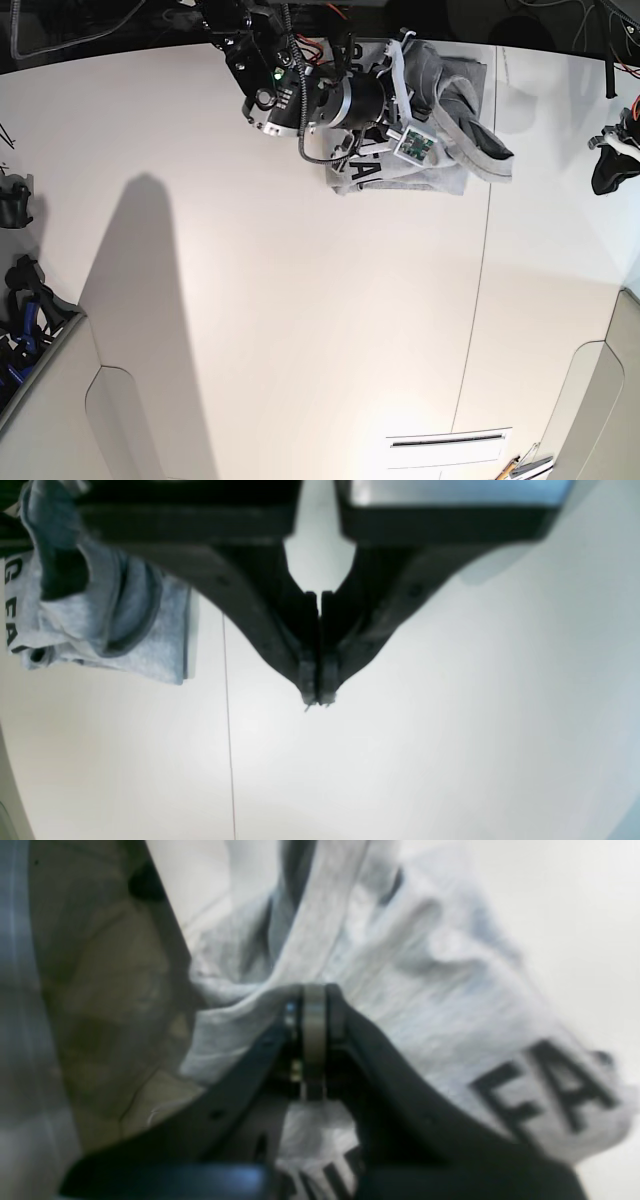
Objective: Fold the T-shirt properly
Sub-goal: 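Grasp the folded bundle with the right gripper and lift it, then carry the bundle with the right gripper toward the table corner and lower it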
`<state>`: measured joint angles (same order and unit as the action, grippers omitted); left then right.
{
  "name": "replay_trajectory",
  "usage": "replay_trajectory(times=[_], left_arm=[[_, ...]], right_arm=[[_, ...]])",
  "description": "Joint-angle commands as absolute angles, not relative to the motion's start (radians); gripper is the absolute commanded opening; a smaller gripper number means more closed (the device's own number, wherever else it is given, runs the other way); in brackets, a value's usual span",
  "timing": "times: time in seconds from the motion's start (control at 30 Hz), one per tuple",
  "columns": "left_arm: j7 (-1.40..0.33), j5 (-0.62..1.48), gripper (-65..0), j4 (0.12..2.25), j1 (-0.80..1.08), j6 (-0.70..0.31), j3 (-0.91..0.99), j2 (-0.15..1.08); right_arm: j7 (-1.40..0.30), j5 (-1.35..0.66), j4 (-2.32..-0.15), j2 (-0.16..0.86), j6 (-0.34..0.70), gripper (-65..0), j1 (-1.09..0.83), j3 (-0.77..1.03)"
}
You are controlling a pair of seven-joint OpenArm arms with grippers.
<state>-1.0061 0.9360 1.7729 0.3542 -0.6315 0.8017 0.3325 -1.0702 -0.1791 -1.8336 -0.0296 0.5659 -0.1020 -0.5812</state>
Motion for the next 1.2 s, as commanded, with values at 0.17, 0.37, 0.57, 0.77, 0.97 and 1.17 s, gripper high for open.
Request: replay_trajectory(times=[0.17,0.37,0.57,0.77,0.97,1.17], left_arm=[[-0.991,0.955,-65.0,1.790,0.352,-0.636,0.808,0.349],[-0.991,0.955,-65.0,1.790,0.352,-0.636,0.808,0.349],[-0.991,0.962,-65.0,1.790,0.352,-0.636,0.808,0.349],[-0.991,0.970,-65.0,1.790,0.352,-0.636,0.808,0.349],[-0.991,0.993,-65.0,1.790,0.352,-0.636,0.808,0.349],[-0.991,1.014,-65.0,1.790,0.352,-0.636,0.808,0.349]], right_arm=[[-1.054,-0.189,-1.726,-0.031,0.576,-65.0,-0.068,-0.616],[-1.055,-0.144,-1.472,-0.030,0.571,-65.0,0.042,-0.616],[-1.055,-0.141,-1.269,-0.031,0.395,-65.0,0.154,-0.609],[-1.050,0.022,-1.240,-0.055,0.147,-65.0,0.171,-0.468],[-1.042,0.117,-1.240,-0.083,-0.014,-65.0,0.171,-0.192],[-1.043,0.115,-1.240,-0.060,-0.003,-65.0,0.171,0.107]])
